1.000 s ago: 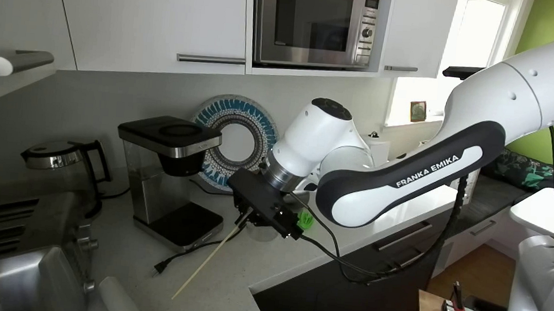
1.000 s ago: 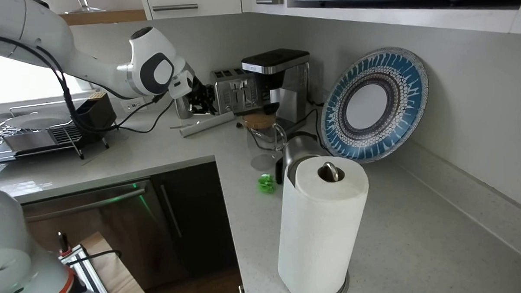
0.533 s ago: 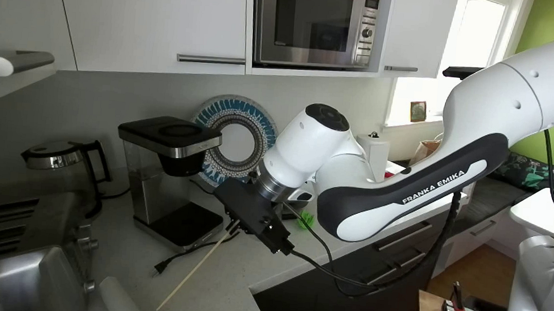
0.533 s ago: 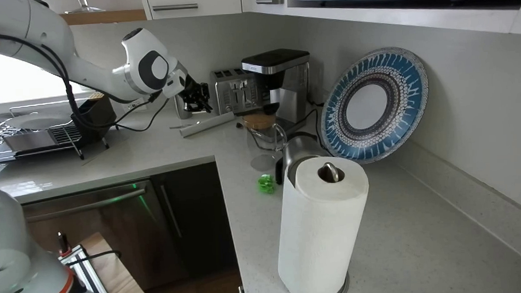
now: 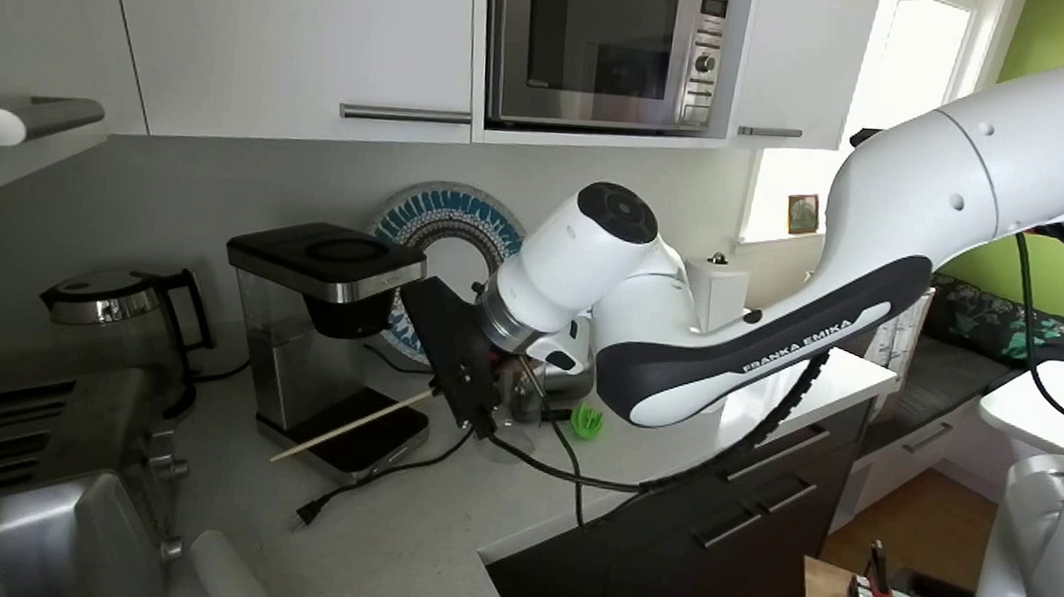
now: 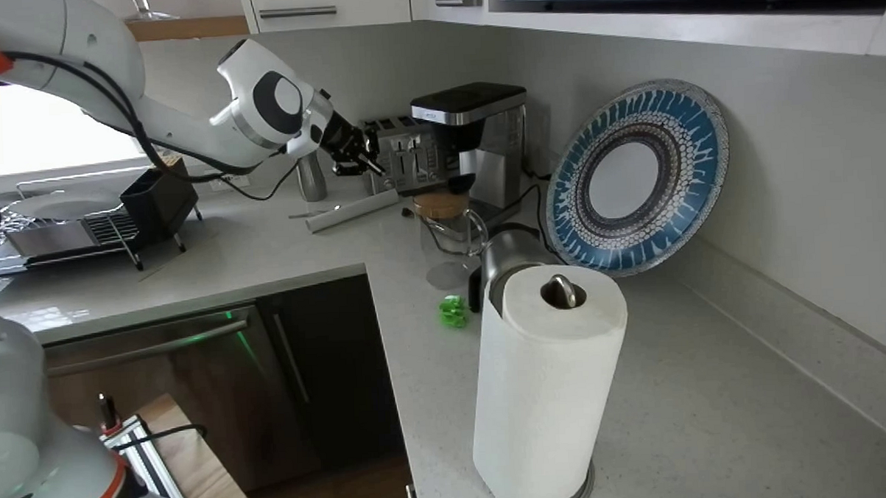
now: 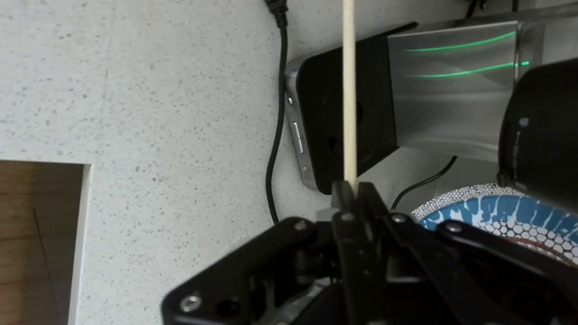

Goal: Put the wooden stick onto the coffee maker

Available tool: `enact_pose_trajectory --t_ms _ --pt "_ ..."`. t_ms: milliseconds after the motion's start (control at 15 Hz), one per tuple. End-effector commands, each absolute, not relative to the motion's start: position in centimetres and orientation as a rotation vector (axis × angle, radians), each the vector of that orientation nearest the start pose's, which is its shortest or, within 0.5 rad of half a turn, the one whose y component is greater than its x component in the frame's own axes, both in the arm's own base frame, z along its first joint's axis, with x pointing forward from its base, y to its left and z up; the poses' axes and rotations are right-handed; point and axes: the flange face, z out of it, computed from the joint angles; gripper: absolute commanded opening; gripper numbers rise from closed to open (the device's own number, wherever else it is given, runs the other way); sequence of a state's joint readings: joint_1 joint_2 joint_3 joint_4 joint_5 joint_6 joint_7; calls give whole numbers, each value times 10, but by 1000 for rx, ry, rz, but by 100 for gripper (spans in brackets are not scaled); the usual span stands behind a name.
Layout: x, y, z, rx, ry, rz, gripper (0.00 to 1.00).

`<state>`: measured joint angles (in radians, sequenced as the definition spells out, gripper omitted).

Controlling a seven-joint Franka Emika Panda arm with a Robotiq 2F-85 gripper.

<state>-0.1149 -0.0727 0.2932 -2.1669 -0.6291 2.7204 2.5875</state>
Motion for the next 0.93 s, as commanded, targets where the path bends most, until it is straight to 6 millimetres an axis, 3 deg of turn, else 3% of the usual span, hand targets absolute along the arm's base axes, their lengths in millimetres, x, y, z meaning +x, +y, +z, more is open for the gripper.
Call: enact_pose_trajectory --t_ms 0,67,200,267,333,400,467,533,667,800,867 --pt "591 123 477 -1285 2143 -723 2" --pt "604 98 496 -1277 2162 -704 2" --pt "629 109 461 -1259 2193 -691 2" --pt "641 90 474 -1268 2211 -690 2" --pt "652 88 464 -1261 2232 -689 2" --pt "656 103 437 -1242 2267 -671 2" --pt "662 103 430 -1298 2277 -625 2" --pt "645 88 452 -1305 2224 -680 7" --pt "656 97 429 -1325 2246 -638 7" --pt "660 103 424 -1330 2246 -628 7" --pt "661 103 426 -1328 2245 -629 2"
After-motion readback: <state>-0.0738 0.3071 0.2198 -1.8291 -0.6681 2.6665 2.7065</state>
